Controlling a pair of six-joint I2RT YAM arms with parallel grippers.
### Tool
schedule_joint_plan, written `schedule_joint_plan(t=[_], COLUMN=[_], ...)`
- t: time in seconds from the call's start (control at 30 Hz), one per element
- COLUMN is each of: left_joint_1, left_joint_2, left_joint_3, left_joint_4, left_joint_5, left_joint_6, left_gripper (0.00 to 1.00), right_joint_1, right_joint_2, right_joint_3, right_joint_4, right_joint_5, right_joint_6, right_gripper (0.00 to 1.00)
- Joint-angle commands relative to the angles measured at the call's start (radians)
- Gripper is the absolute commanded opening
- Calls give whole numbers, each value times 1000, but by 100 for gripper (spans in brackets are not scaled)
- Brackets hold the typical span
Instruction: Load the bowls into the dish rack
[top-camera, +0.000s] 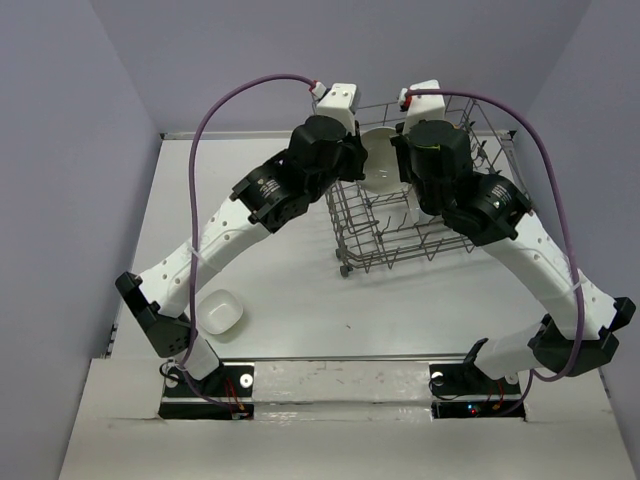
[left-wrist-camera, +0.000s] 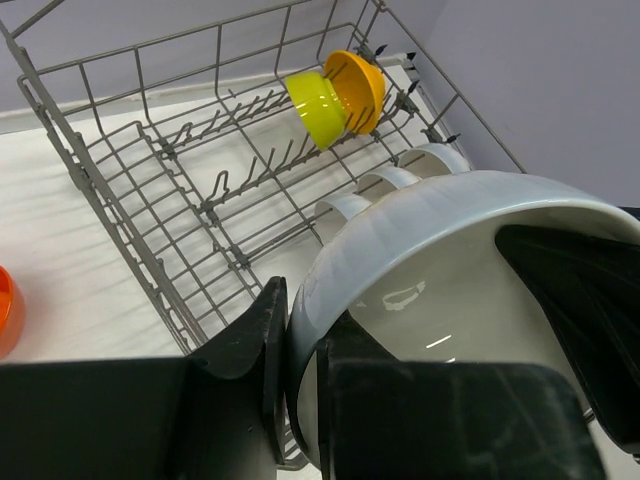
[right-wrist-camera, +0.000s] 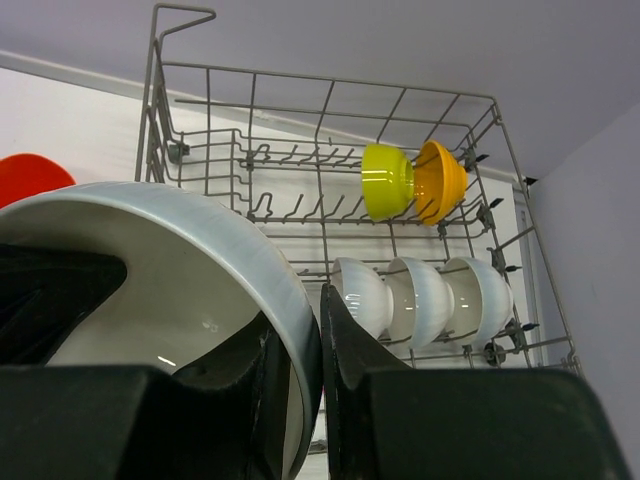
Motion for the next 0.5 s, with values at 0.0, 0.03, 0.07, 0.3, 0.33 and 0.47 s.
schedule_joint_plan(t=[0.0,0.03,0.07,0.3,0.33,0.47], left_joint_1=[-2,-2,-2,1,5,18], left_joint_2=[-4,-7,-10,-18,-10,1], left_joint_3=[83,85,83,95,117,138], left_joint_4=[115,115,115,118,105,101], left_joint_5=[-56,-62,-79,-115,-113,-125], left_joint_6=[-89,-97,-101,-126,-129,-143], left_gripper=[0,0,0,0,0,0], right_joint_1=[27,27,27,27,27,27], right_joint_2=[-20,-18,-17,8,5,0], right_joint_3=[-5,-6,-5,5,3,2], right_joint_4=[42,39,33,-1,-1,-1], right_joint_5=[-62,-66,-73,-53,-48,-33], right_joint_6=[17,19,23,32,31,28], right_gripper=[18,19,22,25,26,28])
